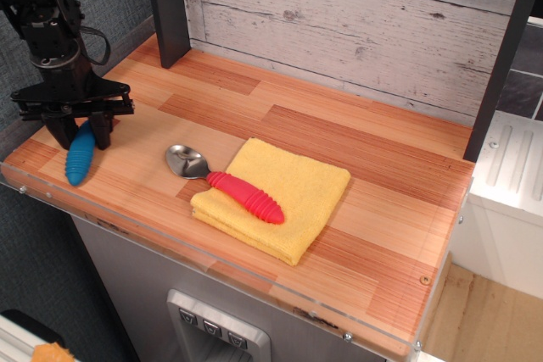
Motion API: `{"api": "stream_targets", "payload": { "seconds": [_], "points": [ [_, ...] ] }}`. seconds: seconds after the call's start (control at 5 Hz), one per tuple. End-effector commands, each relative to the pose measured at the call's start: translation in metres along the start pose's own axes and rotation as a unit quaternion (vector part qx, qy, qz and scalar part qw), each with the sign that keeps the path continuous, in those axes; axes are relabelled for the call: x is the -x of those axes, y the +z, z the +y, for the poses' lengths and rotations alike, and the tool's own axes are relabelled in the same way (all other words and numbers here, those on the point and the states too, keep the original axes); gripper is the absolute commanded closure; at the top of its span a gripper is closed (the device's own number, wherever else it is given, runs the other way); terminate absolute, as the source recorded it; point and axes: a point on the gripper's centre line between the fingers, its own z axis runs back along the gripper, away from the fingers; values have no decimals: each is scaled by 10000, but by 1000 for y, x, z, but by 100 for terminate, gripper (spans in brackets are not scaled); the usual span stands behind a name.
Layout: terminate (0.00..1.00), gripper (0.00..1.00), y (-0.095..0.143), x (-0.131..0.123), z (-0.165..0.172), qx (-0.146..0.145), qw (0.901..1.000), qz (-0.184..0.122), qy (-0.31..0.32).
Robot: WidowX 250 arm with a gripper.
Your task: Move the blue utensil to the center back of the table against the brick wall
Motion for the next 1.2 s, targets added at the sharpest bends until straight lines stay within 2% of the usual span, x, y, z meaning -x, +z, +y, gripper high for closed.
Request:
{"api": "stream_targets", "payload": {
  "seconds": [0.0, 0.2, 0.4, 0.6, 0.8, 1.0],
  "points": [
    [0, 100, 28, -8, 6, -205, 9993, -199, 260],
    [0, 100, 46, -10, -2, -273, 9961, -186, 822],
    [0, 100, 62, -4, -23, -714, 9839, -545, 1547],
    [0, 100, 76, 3, -47, -448, 9754, -634, 2062],
    [0, 100, 84, 9, -78, -463, 9641, -654, 2532],
    [0, 100, 85, 7, -103, -217, 9549, -505, 2918]
  ]
}}
